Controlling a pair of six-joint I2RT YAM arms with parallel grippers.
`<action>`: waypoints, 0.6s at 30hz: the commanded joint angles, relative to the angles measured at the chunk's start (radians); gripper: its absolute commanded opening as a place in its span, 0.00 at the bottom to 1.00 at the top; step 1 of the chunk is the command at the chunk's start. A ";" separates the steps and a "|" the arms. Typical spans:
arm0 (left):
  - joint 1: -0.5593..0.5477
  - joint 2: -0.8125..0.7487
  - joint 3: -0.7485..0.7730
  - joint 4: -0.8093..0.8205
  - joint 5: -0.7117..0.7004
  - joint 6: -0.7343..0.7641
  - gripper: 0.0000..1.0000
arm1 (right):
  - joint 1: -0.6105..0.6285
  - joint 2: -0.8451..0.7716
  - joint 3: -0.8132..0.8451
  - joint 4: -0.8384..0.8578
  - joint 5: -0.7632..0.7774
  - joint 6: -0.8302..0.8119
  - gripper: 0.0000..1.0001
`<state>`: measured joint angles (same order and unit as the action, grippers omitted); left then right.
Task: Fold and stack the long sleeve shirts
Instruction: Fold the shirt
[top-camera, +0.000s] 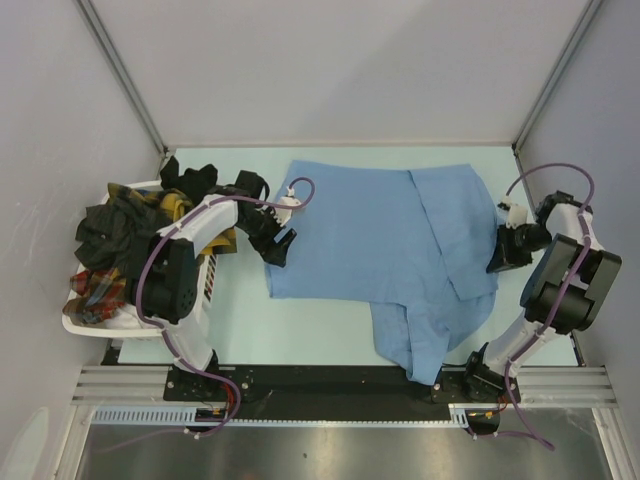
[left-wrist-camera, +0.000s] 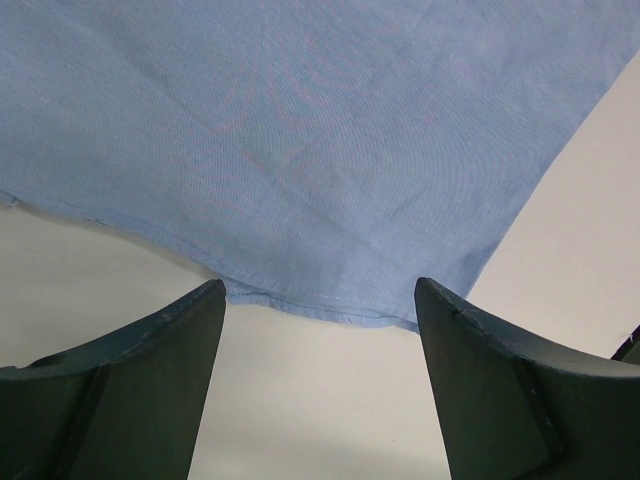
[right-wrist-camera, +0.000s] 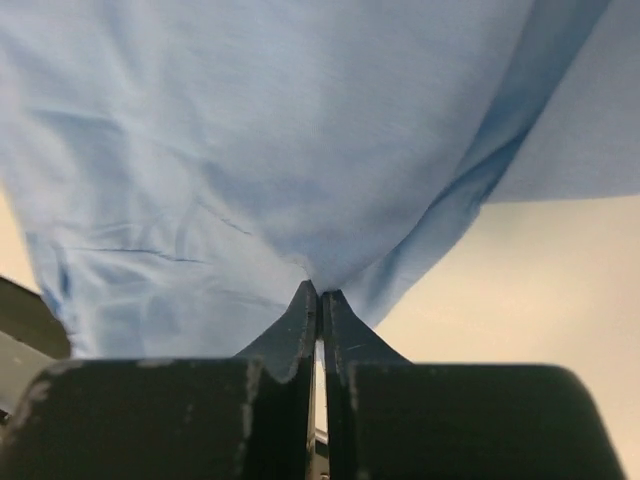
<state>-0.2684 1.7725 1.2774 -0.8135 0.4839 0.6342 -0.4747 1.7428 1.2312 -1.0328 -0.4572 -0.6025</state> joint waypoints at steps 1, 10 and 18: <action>0.000 -0.042 0.025 0.010 0.039 -0.013 0.82 | 0.019 -0.068 0.155 -0.079 -0.214 0.027 0.00; 0.008 -0.010 0.166 -0.042 0.007 -0.028 0.83 | 0.194 0.205 0.688 0.229 -0.383 0.295 0.00; 0.103 0.051 0.298 -0.006 0.029 -0.175 0.83 | 0.231 0.662 1.360 0.784 -0.270 0.663 0.00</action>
<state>-0.2218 1.8065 1.5082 -0.8589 0.4938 0.5510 -0.2302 2.3302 2.4538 -0.6277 -0.7647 -0.1902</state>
